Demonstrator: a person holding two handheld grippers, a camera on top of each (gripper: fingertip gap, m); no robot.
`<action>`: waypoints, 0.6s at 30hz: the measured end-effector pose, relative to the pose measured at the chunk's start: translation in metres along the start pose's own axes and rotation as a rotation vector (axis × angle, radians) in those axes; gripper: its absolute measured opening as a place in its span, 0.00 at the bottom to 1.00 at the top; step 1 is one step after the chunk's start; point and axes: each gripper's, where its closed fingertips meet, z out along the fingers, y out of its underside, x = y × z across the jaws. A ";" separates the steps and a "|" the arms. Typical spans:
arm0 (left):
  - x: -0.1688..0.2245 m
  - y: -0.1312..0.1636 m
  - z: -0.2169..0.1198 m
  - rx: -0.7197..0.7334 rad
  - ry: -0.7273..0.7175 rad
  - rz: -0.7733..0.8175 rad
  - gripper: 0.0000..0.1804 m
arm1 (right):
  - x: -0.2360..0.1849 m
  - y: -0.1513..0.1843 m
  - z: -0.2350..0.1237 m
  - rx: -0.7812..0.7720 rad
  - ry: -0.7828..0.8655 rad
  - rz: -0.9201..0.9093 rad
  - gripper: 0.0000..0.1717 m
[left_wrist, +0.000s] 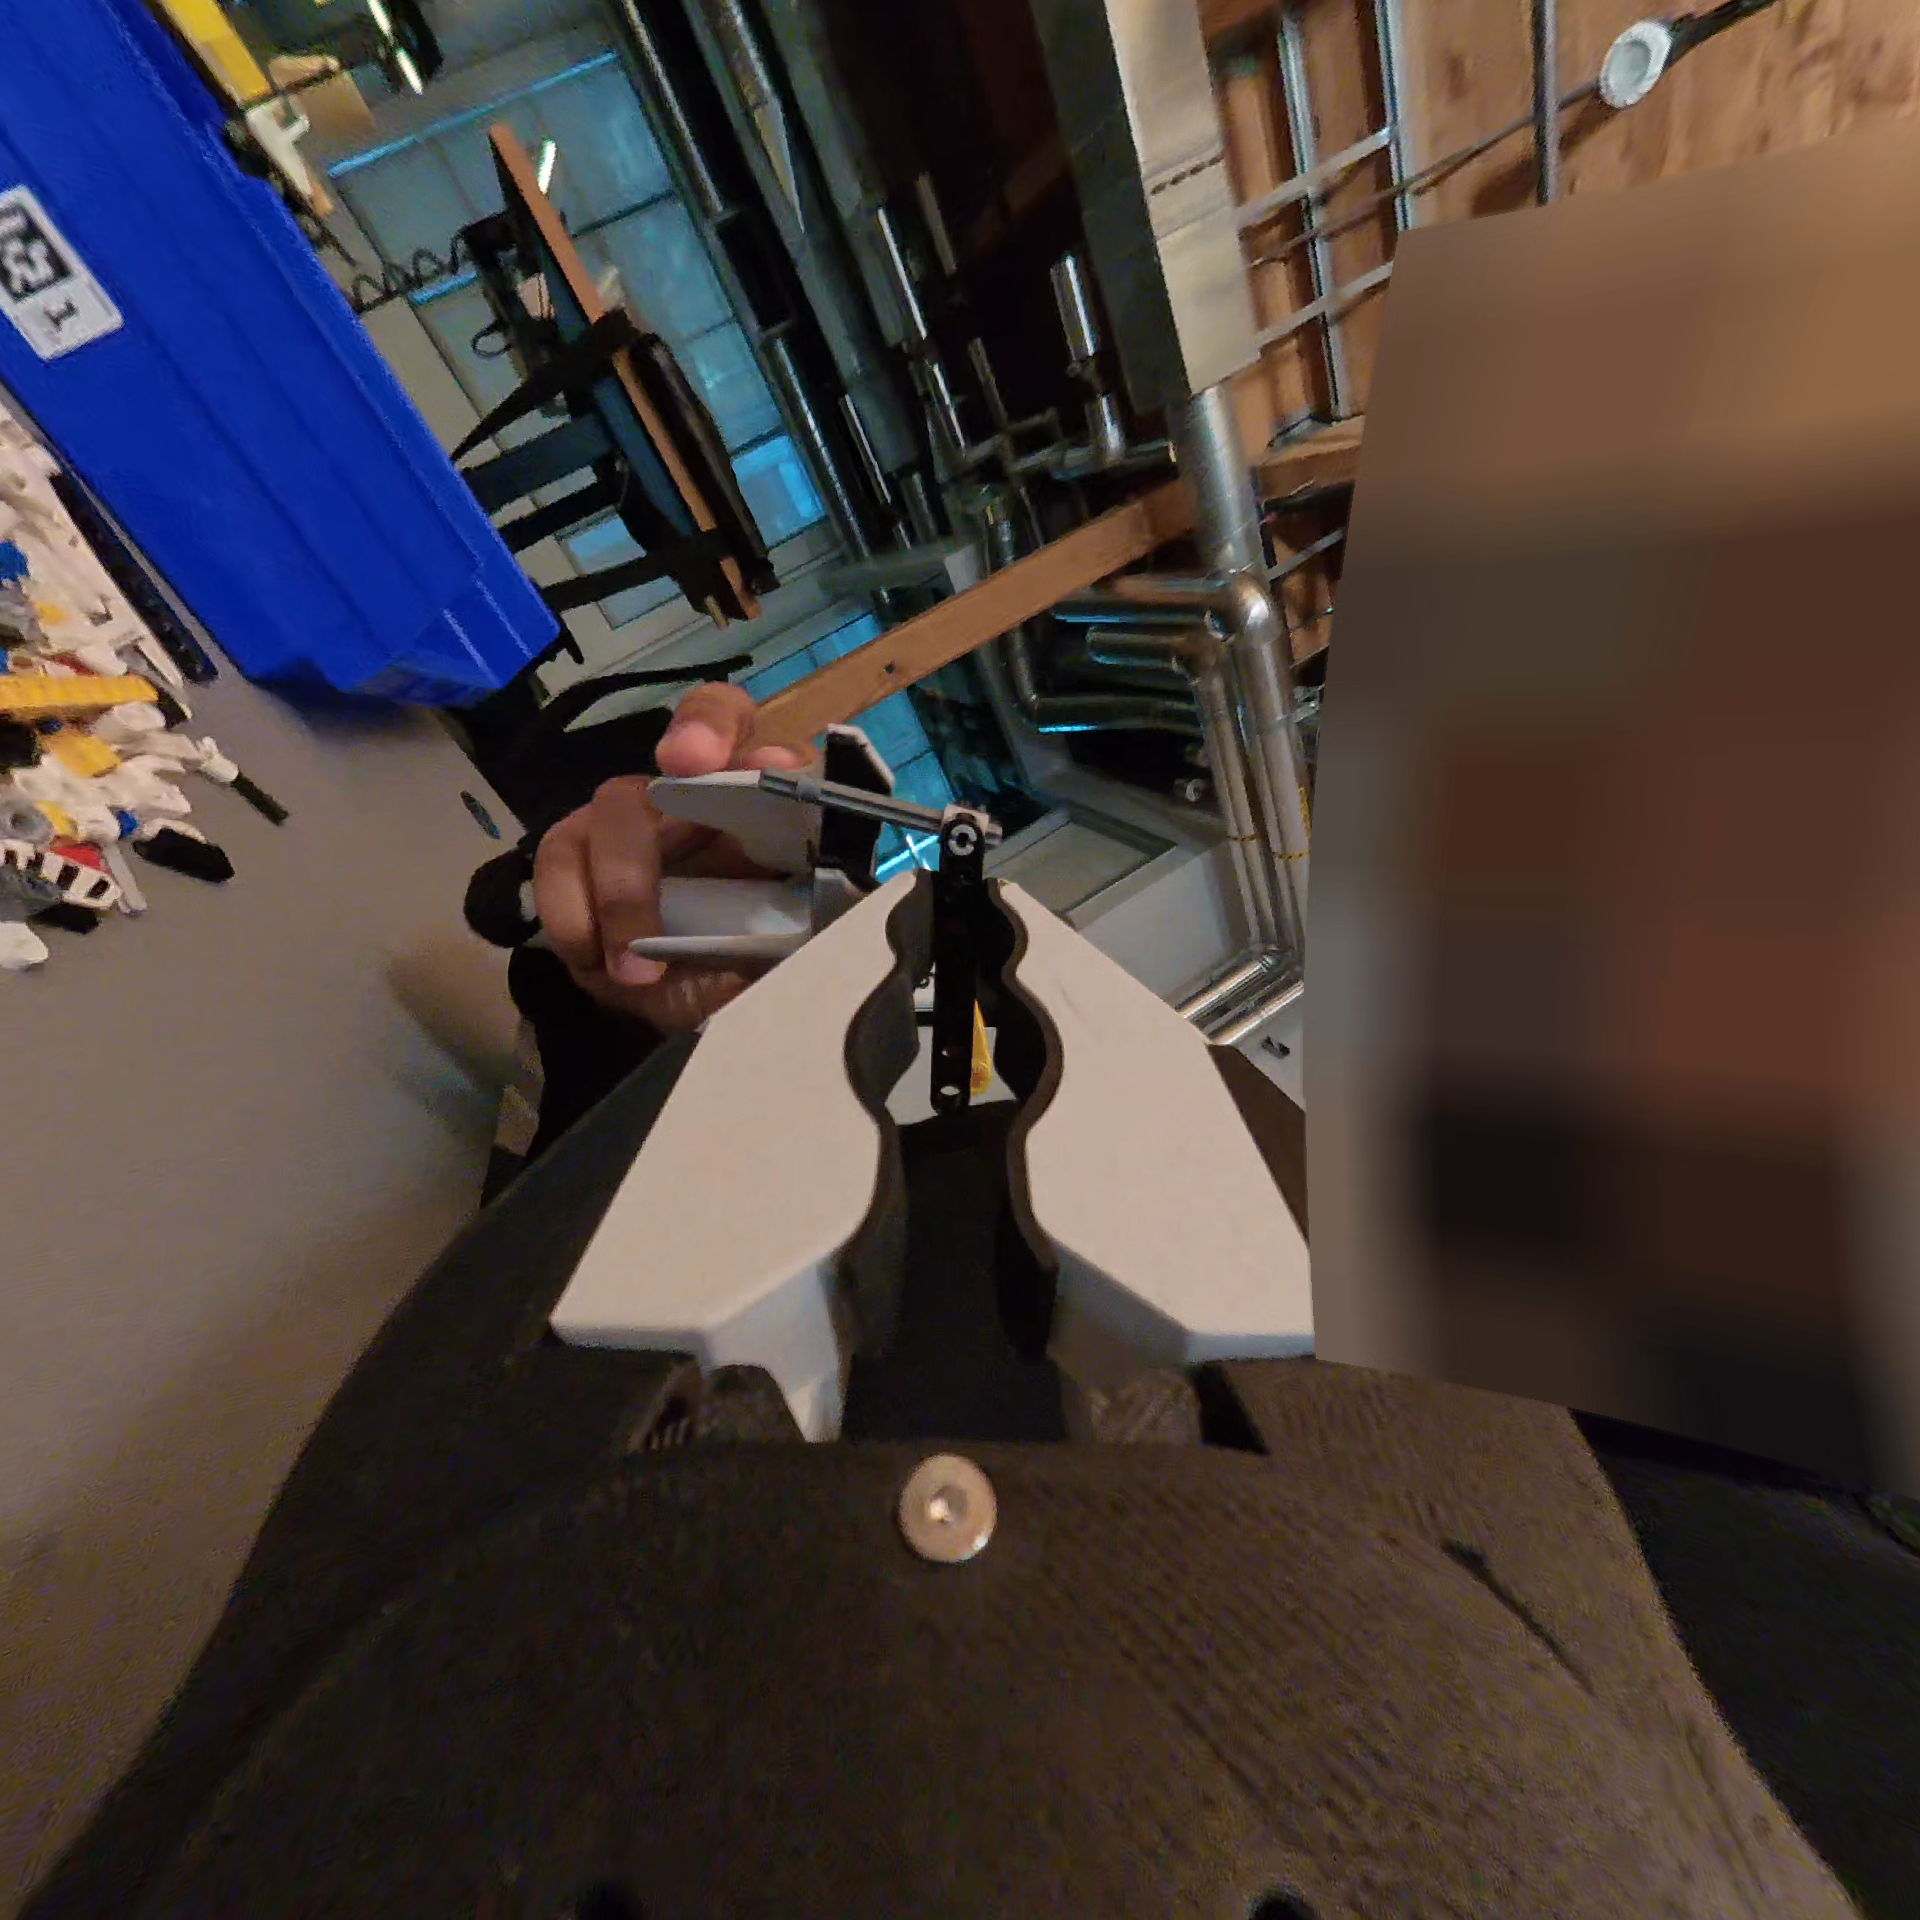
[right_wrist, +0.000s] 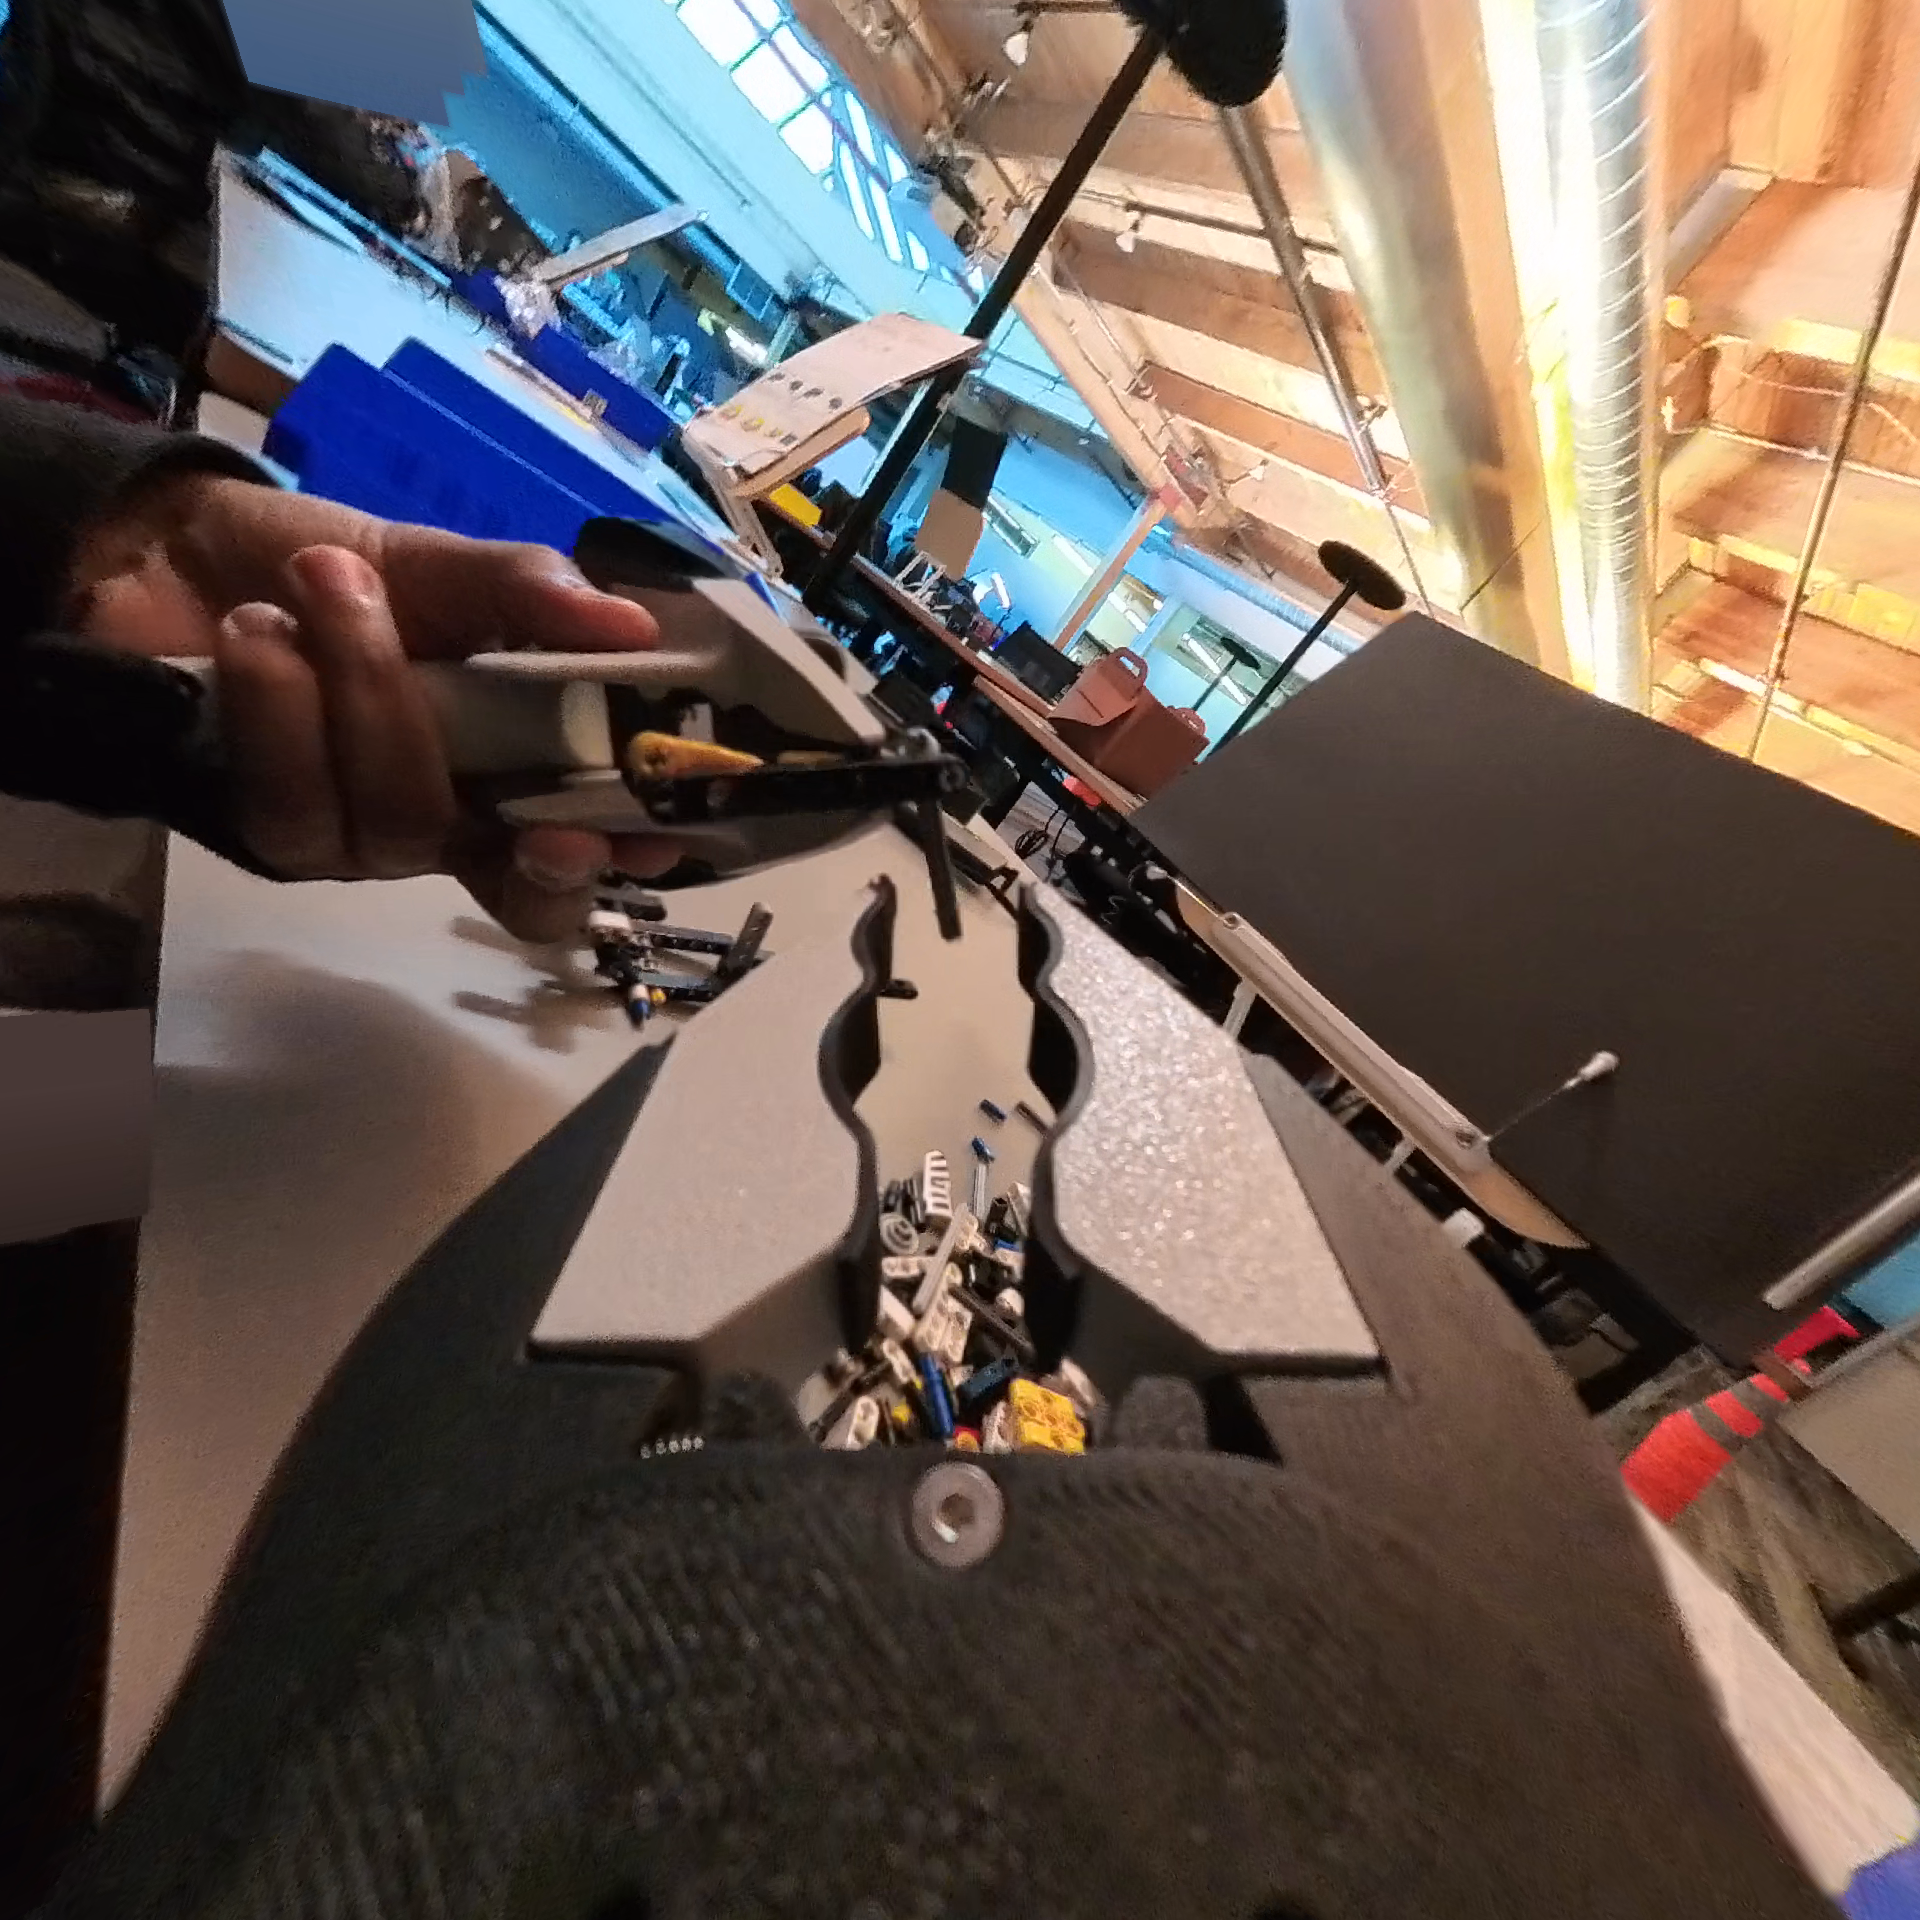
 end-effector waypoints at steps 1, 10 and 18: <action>-0.003 0.003 0.001 -0.019 -0.011 -0.002 0.03 | -0.003 -0.001 0.001 -0.003 -0.006 -0.023 0.12; 0.001 0.010 0.003 -0.051 0.006 0.009 0.03 | 0.004 0.034 0.002 -0.151 0.029 -0.105 0.01; -0.012 0.000 -0.003 -0.002 -0.078 0.059 0.03 | 0.059 0.168 -0.032 -0.800 0.286 0.003 0.01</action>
